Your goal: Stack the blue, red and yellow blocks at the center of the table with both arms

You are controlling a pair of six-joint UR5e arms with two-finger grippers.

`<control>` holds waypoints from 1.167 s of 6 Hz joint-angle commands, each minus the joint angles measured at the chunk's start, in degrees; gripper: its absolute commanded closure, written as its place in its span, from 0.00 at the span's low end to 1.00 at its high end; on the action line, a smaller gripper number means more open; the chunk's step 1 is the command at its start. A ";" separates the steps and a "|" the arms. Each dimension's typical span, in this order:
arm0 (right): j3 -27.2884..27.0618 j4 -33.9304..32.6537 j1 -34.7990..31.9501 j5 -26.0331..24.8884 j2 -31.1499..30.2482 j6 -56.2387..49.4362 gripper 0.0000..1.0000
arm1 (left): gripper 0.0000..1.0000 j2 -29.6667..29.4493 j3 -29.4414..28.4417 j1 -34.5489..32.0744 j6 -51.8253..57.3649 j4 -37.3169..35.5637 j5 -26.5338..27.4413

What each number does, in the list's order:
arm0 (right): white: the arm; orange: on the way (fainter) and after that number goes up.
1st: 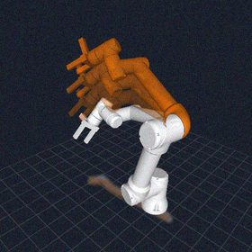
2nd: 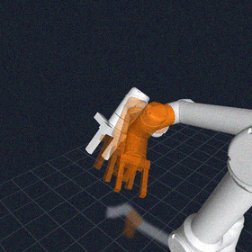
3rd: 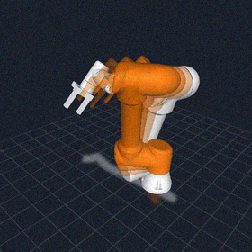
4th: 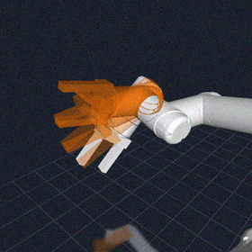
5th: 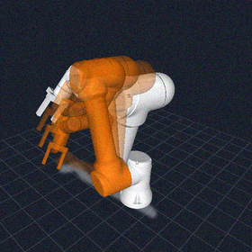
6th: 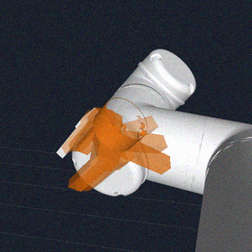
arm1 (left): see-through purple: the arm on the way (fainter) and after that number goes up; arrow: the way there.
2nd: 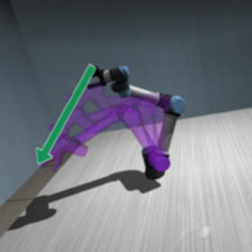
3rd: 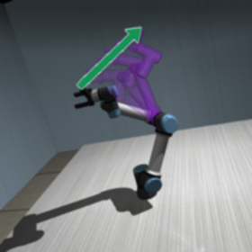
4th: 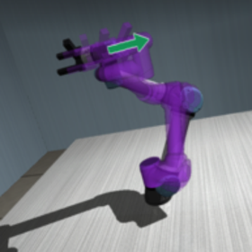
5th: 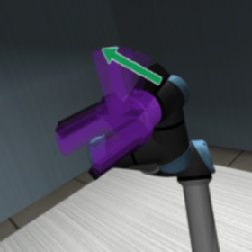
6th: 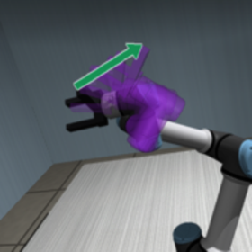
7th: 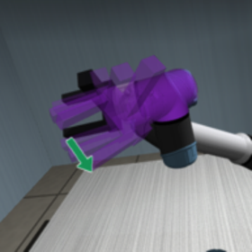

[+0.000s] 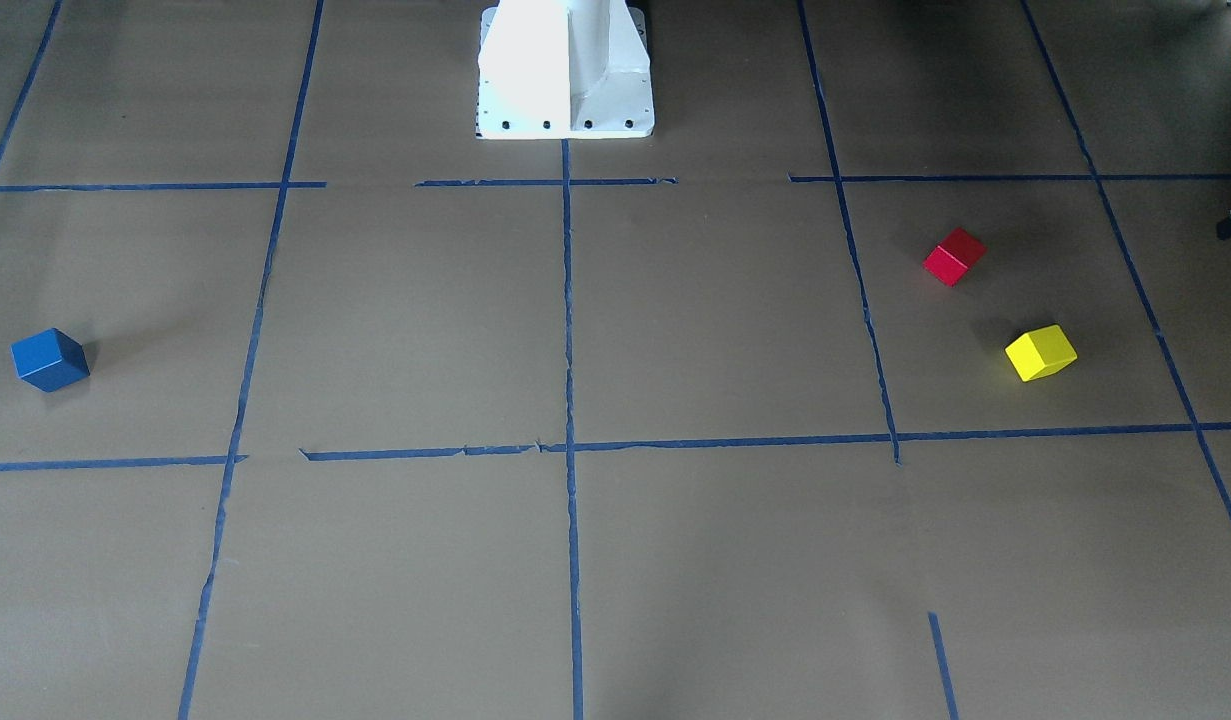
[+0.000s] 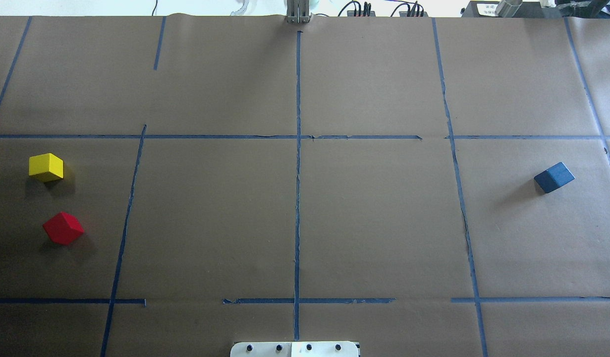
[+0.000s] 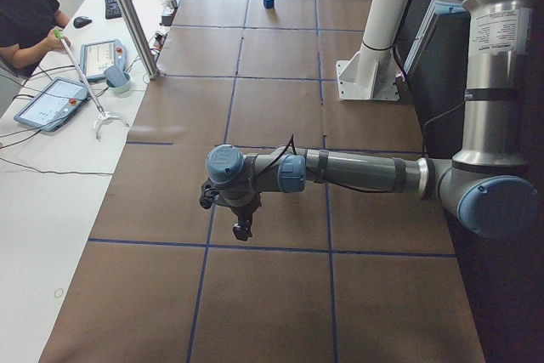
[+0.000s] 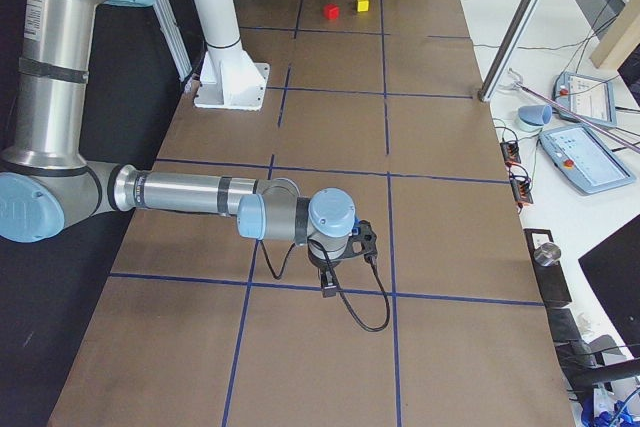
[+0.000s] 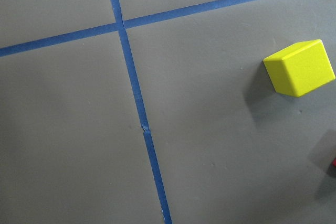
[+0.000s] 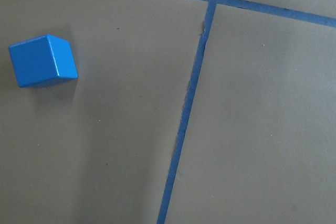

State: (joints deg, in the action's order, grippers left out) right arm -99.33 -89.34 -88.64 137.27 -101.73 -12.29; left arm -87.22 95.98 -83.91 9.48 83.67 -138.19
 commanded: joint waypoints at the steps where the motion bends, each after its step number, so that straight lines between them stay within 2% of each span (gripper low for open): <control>1: -0.68 -0.22 -0.84 0.36 0.47 0.42 0.00 | 0.00 -0.49 -1.06 -1.68 -0.07 0.61 0.20; 2: -0.86 -0.13 -0.84 0.45 0.39 0.42 0.00 | 0.00 -0.06 -1.58 -1.69 0.27 0.70 0.63; 3: -0.17 -0.04 -0.75 0.10 0.22 0.25 0.00 | 0.00 0.03 -1.68 -1.61 0.19 0.70 3.34; 5: -0.25 0.05 -0.57 0.27 0.22 -0.10 0.00 | 0.00 -0.32 -0.80 -1.43 0.10 0.79 3.28; 7: -0.25 0.04 3.00 2.29 0.04 0.16 0.00 | 0.00 -0.76 -2.11 -1.43 0.10 0.79 3.45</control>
State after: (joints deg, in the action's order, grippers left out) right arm -99.54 -89.33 -87.53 138.59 -101.64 -12.26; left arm -87.89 94.27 -85.35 9.61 84.46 -134.79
